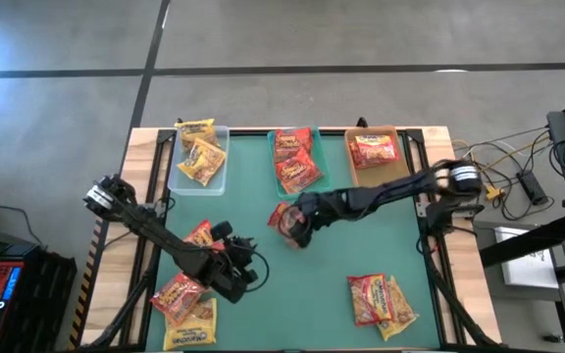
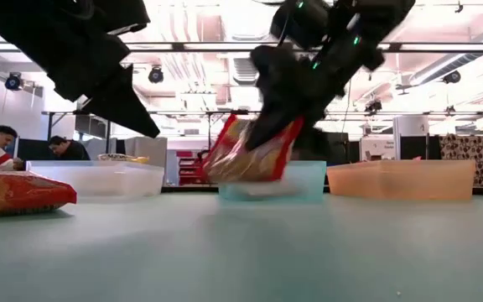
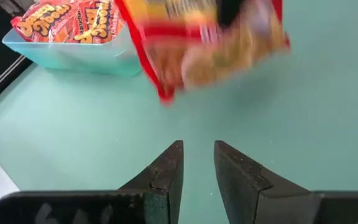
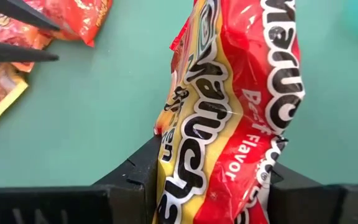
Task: Sort Maruchan noodles
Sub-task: Put the orange noodle pack into the orange bin
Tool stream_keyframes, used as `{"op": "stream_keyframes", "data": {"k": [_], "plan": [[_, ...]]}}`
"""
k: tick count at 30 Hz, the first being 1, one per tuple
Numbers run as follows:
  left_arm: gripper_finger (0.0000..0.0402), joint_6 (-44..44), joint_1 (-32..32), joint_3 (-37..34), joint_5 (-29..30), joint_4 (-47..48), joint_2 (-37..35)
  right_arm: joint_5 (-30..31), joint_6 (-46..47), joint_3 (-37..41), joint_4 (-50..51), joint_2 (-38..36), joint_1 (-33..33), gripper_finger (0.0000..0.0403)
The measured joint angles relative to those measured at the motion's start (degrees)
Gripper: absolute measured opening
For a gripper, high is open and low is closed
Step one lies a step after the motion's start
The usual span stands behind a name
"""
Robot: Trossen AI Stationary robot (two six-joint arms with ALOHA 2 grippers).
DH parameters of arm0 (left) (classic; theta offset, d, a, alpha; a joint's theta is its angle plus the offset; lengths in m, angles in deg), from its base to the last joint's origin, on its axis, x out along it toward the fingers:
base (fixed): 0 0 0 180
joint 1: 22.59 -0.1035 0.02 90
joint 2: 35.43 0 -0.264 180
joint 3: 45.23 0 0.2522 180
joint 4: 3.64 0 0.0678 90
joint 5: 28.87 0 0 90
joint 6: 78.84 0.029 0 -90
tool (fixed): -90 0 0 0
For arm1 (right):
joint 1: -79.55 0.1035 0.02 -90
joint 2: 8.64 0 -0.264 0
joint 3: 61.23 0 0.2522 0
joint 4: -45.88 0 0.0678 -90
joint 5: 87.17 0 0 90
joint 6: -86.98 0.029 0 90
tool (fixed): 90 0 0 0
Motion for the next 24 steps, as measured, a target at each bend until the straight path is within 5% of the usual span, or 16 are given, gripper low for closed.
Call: {"op": "stream_keyframes", "data": {"k": [4,15,24], "plan": [[0.0074,1.2,0.0,0.0,0.1,0.1,0.0,0.5,-3.6,0.0,11.4,-8.7,-2.2,0.0131],[0.0074,3.3,-1.3,0.0,0.7,0.3,0.0,14.8,-11.1,0.0,48.2,-30.8,-9.9,0.0131],[0.0074,3.1,-2.5,0.0,0.7,0.0,0.0,24.1,-22.5,0.9,62.9,-35.7,-15.3,0.0132]]}}
